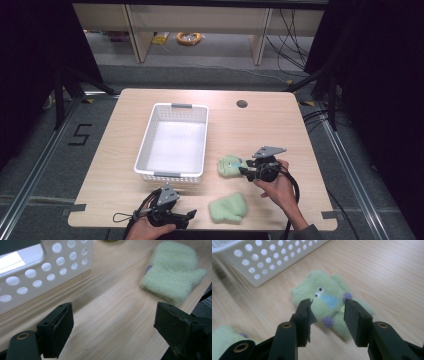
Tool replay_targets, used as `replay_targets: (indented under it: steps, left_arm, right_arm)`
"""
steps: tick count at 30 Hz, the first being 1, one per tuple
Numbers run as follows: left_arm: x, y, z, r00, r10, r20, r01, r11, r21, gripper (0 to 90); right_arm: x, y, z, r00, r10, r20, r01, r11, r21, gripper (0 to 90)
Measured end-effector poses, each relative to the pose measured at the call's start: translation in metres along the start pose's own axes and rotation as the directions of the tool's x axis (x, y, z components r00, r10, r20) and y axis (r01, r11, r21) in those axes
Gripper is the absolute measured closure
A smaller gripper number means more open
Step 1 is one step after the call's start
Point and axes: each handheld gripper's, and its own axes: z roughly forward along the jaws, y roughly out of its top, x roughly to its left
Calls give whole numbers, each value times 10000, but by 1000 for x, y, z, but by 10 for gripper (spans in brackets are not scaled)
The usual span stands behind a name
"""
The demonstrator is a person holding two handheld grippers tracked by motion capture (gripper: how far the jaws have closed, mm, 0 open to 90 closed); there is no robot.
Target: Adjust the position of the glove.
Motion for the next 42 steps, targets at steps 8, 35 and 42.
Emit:
replay_targets:
  steps: [8, 35, 42]
  left_arm:
    - [0, 0, 0, 10000, 33, -14, -33, 10000, -33, 151]
    - [-3, 0, 0, 10000, 28, -38, -29, 9999, -157, 152]
    - [-3, 1, 0, 10000, 54, -58, -56, 9997, -218, 152]
  right_arm:
    - [-7, 13, 20, 10000, -20, 52, 19, 9999, 159, 580]
    - [-13, 16, 59, 9998, -19, -201, 47, 9901, 1403, 777]
    - [-13, 14, 59, 9994, 7, -332, 31, 9937, 1124, 839]
